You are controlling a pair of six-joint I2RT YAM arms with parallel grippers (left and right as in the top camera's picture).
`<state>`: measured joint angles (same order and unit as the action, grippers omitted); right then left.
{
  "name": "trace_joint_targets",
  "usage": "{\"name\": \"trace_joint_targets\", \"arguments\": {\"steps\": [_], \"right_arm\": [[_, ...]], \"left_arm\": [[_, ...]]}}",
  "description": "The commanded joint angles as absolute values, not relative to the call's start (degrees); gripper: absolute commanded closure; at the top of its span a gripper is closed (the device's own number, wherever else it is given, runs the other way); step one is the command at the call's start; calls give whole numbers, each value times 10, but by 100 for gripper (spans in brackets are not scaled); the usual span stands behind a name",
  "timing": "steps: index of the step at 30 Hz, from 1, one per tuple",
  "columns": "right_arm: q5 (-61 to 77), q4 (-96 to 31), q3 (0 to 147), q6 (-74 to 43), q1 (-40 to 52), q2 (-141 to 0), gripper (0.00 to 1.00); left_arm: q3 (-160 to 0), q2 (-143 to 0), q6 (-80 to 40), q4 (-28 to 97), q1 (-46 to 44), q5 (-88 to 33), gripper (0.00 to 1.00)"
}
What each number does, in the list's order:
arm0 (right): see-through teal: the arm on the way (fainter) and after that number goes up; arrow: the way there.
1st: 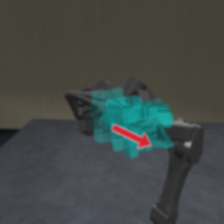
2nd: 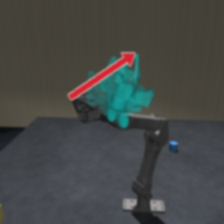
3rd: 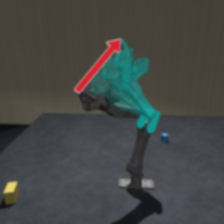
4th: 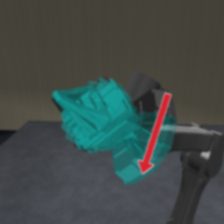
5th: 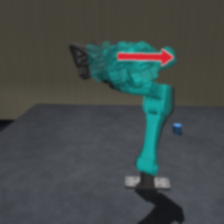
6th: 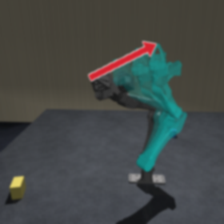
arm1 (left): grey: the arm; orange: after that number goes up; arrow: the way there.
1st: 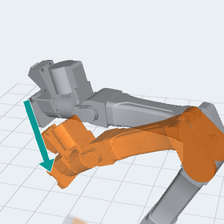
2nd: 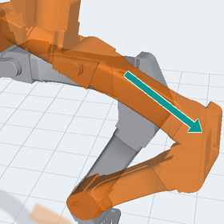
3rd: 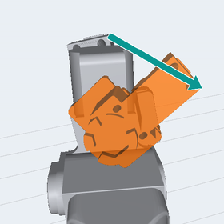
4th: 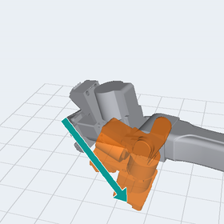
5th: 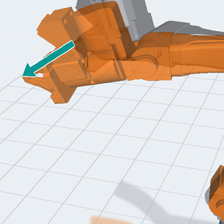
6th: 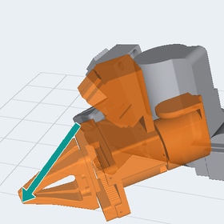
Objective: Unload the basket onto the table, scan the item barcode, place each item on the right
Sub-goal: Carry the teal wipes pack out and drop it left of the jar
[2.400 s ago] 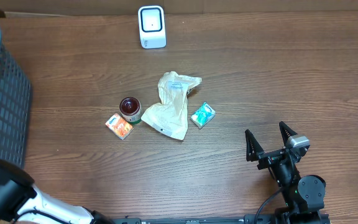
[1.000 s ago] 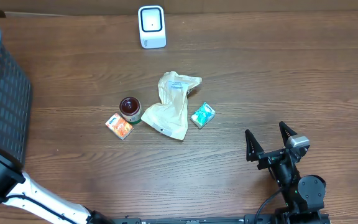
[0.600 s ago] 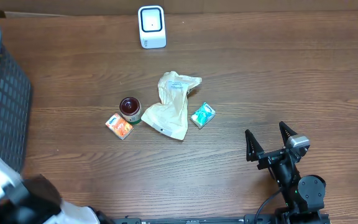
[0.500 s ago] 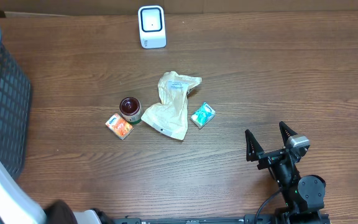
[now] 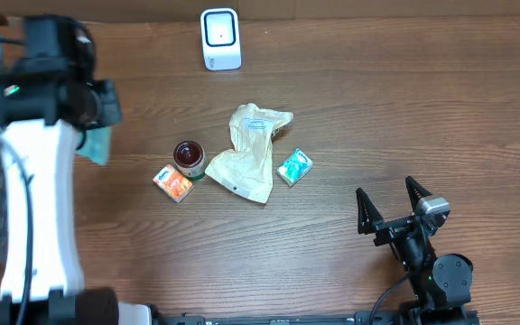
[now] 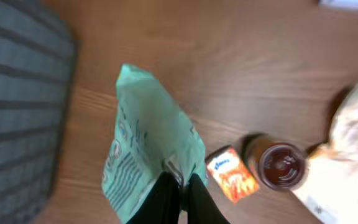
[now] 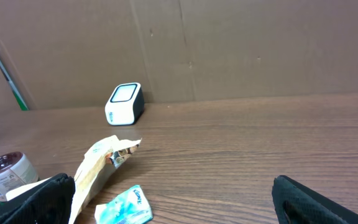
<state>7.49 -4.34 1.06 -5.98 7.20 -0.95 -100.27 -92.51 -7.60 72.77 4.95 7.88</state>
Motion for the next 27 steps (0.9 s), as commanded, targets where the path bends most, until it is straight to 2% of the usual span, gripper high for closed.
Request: {"name": "trace_joint_targets", "arguments": {"steps": [1, 9, 13, 14, 16, 18, 20, 27], "right_arm": [[76, -41, 5, -59, 70, -7, 0], [76, -41, 5, -59, 70, -7, 0], [76, -41, 5, -59, 70, -7, 0], [76, -41, 5, -59, 70, -7, 0], [76, -41, 5, -59, 70, -7, 0], [76, -41, 5, -59, 70, -7, 0], [76, -41, 5, -59, 70, -7, 0], [76, -41, 5, -59, 70, -7, 0]], "left_arm": [[-912, -967, -92, 683, 50, 78, 96], [-823, -1027, -95, 591, 44, 41, 93], [-823, -1030, -95, 578, 44, 31, 60], [-823, -1030, -95, 576, 44, 29, 55], [-823, -1030, -95, 571, 44, 29, 35], [-825, -1030, -95, 569, 44, 24, 27], [-830, -1030, -95, 569, 45, 17, 24], [-868, -1020, -94, 572, 44, 2, 23]]}}
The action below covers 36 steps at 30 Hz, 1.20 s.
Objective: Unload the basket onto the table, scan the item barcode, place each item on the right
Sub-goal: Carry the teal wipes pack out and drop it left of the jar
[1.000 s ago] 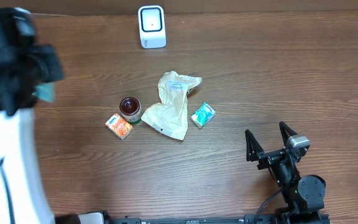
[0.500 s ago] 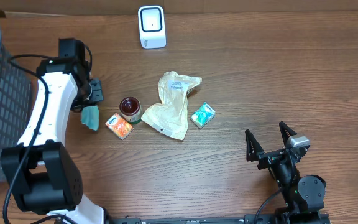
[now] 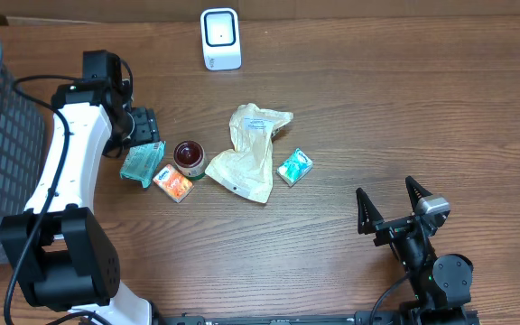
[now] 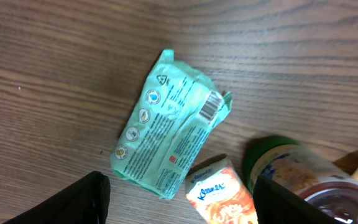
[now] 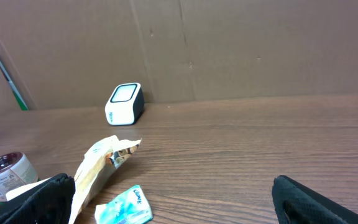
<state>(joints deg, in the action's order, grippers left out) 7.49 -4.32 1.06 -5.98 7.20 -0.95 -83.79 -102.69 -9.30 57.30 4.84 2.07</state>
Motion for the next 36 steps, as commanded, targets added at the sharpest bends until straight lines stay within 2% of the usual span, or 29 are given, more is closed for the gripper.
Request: {"name": "trace_joint_targets", "arguments": {"steps": [1, 16, 18, 20, 22, 36], "right_arm": [[76, -41, 5, -59, 70, -7, 0], [76, -41, 5, -59, 70, -7, 0], [76, -41, 5, -59, 70, -7, 0], [76, -41, 5, -59, 70, -7, 0], [76, -41, 5, -59, 70, -7, 0], [76, -41, 5, -59, 70, -7, 0]], "left_arm": [[-876, -1019, -94, 574, 44, -5, 23], [-999, -978, -79, 634, 44, -15, 22], [-1011, -961, -62, 634, 44, -15, 17], [-1021, -942, -62, 632, 44, -15, 5], [-1025, -927, -62, 632, 44, -16, 0], [-1026, -874, -110, 767, 44, -34, 0]]}}
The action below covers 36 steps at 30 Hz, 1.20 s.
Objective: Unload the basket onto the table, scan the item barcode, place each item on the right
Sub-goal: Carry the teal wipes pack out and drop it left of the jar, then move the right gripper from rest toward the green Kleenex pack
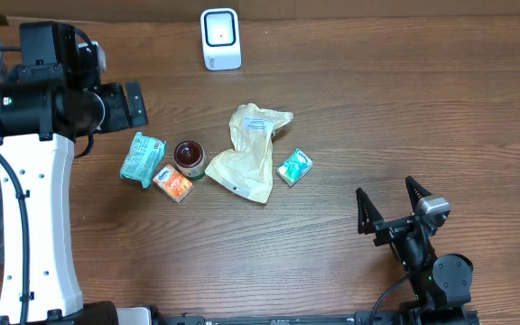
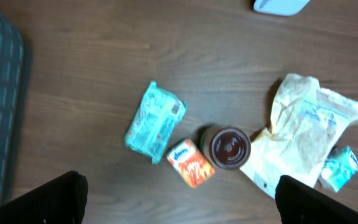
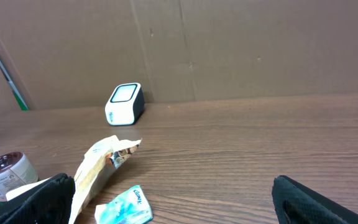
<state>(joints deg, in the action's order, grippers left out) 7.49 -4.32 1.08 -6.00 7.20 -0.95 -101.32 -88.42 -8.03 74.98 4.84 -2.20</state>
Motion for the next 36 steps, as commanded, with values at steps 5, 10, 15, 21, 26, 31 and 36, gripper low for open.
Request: {"name": "trace_joint_targets", "arguments": {"steps": [5, 10, 15, 21, 26, 31, 36], "right_arm": [[76, -41, 5, -59, 70, -7, 0], [76, -39, 5, -59, 70, -7, 0], [87, 10, 8, -62, 70, -7, 0], [91, -101, 97, -81, 70, -23, 0], [91, -245, 249, -81, 70, -103, 0], [109, -369, 411, -81, 70, -228, 0], [174, -462, 550, -81, 70, -366, 0]], "left_arm": [[-1026, -874, -107, 784, 44, -44, 0], [-1025, -874, -107, 786, 44, -63, 0], [-1025, -874, -37, 787, 44, -70, 0], [-1025, -874, -29, 753, 45, -37, 0], [-1025, -874, -29, 691, 45, -11, 0], [-1025, -874, -30, 669, 45, 16, 1], [-1025, -874, -29, 663, 45, 21, 0]]}}
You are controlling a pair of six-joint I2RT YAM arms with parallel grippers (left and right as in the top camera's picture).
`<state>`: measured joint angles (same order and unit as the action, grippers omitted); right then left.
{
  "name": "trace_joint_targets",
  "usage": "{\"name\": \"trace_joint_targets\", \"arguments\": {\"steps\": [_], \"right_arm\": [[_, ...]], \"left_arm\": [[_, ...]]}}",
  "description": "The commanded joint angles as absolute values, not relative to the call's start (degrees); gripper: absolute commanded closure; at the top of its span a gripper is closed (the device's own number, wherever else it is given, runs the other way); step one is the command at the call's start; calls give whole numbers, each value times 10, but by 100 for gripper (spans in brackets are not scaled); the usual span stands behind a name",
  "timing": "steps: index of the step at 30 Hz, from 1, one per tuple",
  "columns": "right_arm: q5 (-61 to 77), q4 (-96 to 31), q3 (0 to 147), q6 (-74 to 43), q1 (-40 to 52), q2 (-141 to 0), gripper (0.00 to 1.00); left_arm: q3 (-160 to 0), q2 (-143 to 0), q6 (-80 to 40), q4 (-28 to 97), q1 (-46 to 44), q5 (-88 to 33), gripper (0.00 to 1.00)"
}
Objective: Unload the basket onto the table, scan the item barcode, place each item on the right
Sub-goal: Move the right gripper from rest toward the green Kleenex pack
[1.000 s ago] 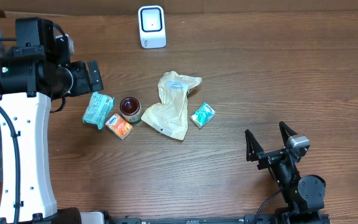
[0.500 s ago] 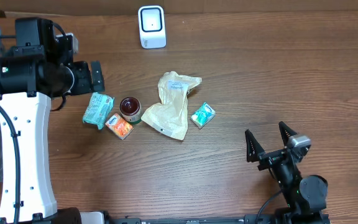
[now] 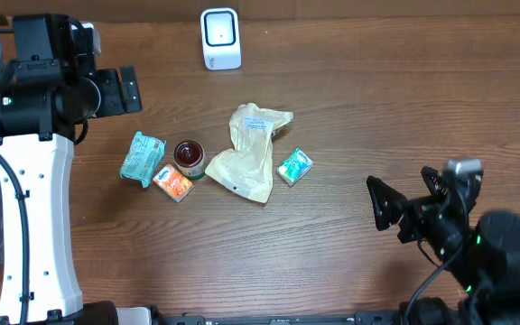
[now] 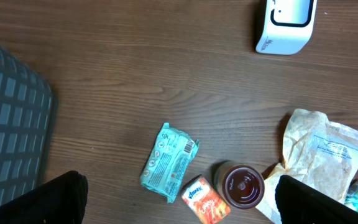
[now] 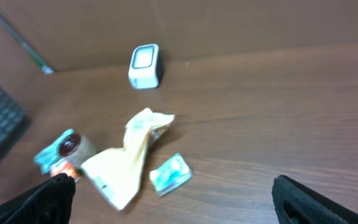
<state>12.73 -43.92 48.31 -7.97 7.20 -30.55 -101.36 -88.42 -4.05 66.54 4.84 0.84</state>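
The white barcode scanner (image 3: 220, 38) stands at the table's far edge, its window facing up. A green packet (image 3: 142, 158) lies flat to the left of a dark-lidded jar (image 3: 189, 157), barcode side up in the left wrist view (image 4: 169, 169). My left gripper (image 3: 116, 90) hangs open high above the table, beyond the packet, holding nothing. My right gripper (image 3: 411, 203) is open and empty at the near right, looking over the items. An orange tissue pack (image 3: 173, 183), a beige paper bag (image 3: 249, 152) and a small teal pack (image 3: 293, 167) lie mid-table.
A grey mesh basket sits off the table's left side. Brown cardboard walls rise behind the scanner (image 5: 145, 65). The items lie in a loose row across the middle of the wooden table (image 3: 377, 99).
My right arm has lifted off its low rest and shifted right, now viewing the items from higher up. My left gripper has moved slightly farther back. The packet has not moved.
At first my left gripper was shut on the green packet, held above the table beside the basket. Then the packet lay on the table left of the jar, with the gripper open just over it. After that the left gripper stood high, still open, and now the right arm is raised too.
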Motion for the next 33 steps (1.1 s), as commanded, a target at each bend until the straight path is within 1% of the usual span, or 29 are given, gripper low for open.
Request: {"name": "trace_joint_targets", "arguments": {"steps": [1, 3, 6, 8, 17, 18, 23, 27, 28, 30, 31, 33], "right_arm": [[189, -499, 595, -81, 70, -417, 0], [194, -548, 646, -80, 70, -479, 0], [194, -646, 769, -70, 70, -625, 0], [194, -669, 814, -70, 70, -684, 0], [242, -652, 835, -75, 70, -840, 0], [246, -653, 835, -79, 70, -856, 4], [258, -649, 827, -139, 75, -923, 35], [253, -636, 816, -182, 107, -962, 49], [251, -631, 815, -195, 114, -966, 50], [225, -617, 814, -251, 142, -986, 53], [202, -606, 814, -299, 166, -1001, 57], [179, -590, 814, -357, 200, -1022, 65]], "left_arm": [[-1025, -874, -29, 664, 45, 21, 0], [-1025, -874, -29, 664, 45, 21, 0], [-1025, -874, -29, 669, 45, 21, 0], [-1025, -875, -30, 669, 45, 21, 1], [-1025, -876, -30, 671, 45, 19, 0], [-1025, -876, -30, 671, 45, 19, 0], [-1025, -876, -30, 671, 45, 19, 0], [-1025, -876, -30, 671, 45, 19, 1], [-1025, -876, -30, 671, 45, 19, 1], [-1025, -876, -30, 671, 45, 19, 0], [-1025, -876, -30, 671, 45, 19, 0], [-1025, -876, -29, 671, 45, 19, 0]]}}
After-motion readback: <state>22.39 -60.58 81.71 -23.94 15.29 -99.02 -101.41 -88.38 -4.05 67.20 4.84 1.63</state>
